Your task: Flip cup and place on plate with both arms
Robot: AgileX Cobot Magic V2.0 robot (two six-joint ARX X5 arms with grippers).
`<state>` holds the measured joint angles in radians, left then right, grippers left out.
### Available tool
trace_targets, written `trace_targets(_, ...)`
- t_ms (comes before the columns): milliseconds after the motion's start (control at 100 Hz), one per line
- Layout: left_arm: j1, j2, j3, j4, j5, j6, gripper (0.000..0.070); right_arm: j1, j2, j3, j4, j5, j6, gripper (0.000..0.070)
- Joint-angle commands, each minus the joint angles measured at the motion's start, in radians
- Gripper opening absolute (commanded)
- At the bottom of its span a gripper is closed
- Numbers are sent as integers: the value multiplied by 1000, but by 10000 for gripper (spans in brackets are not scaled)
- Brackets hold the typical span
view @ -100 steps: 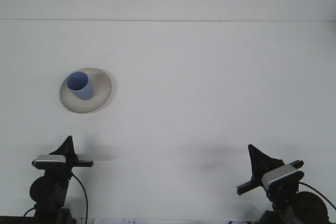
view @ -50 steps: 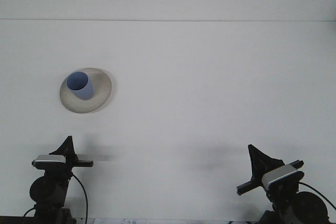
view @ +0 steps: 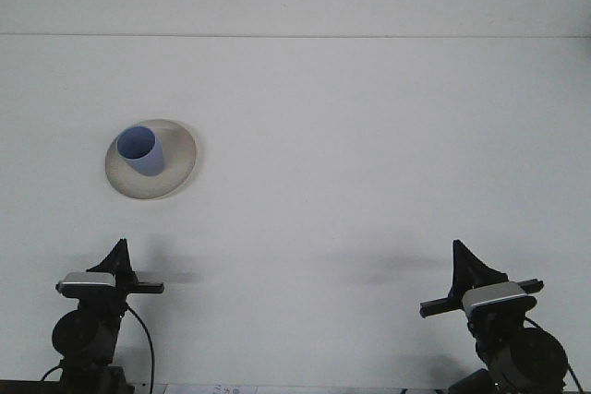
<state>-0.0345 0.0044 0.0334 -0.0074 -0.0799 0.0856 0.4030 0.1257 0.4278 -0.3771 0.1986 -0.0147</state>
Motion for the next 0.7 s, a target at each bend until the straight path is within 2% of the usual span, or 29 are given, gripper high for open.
trace_targets(0, 3, -2, -19, 11, -2, -10, 13, -132, -33, -90, 80, -109, -53, 7)
trace_targets(110, 3, -2, -19, 11, -2, -10, 13, -308, -99, -246, 197, -252, -19, 7)
trace_targets(190, 3, -2, -19, 11, -2, -10, 13, -396, -124, -327, 253, -297, 30, 7)
trace_targets(290, 3, -2, -19, 11, -2, -10, 13, -450, -124, -387, 304, -299, 69, 7)
trace_targets(540, 3, -1, -19, 10, -2, -10, 13, -459, -124, -415, 294, -300, 42, 7)
trace_targets(690, 2, -1, -19, 10, -2, -10, 13, -459, -124, -415, 288, -304, 69, 7)
